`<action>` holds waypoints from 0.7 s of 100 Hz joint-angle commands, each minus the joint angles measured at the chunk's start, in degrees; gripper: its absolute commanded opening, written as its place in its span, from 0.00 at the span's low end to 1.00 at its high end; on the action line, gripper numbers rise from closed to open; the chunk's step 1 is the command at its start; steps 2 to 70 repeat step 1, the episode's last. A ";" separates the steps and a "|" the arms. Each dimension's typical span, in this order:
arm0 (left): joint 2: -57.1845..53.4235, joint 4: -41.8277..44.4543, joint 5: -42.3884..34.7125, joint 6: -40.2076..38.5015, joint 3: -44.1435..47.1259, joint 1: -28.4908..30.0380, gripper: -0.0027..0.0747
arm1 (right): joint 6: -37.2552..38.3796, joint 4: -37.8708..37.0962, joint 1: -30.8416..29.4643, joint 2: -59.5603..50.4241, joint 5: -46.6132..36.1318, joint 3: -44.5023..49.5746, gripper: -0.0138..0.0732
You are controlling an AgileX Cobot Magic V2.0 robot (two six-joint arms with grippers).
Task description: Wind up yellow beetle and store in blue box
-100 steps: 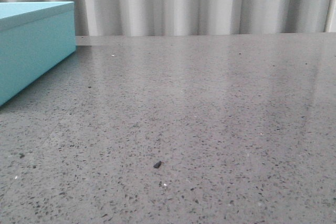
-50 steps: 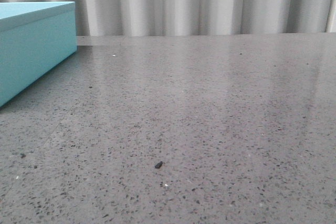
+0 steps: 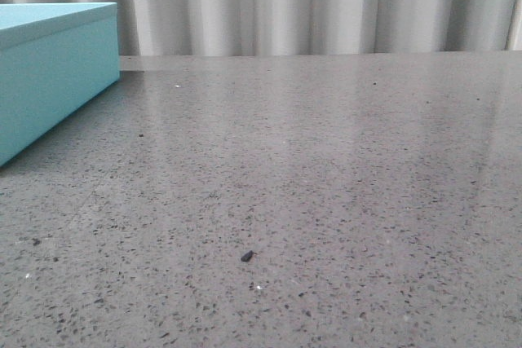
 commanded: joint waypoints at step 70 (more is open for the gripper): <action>-1.81 0.00 -2.90 -0.64 1.49 -0.34 0.01 | -0.43 -0.90 -0.30 -1.14 -1.21 1.20 0.11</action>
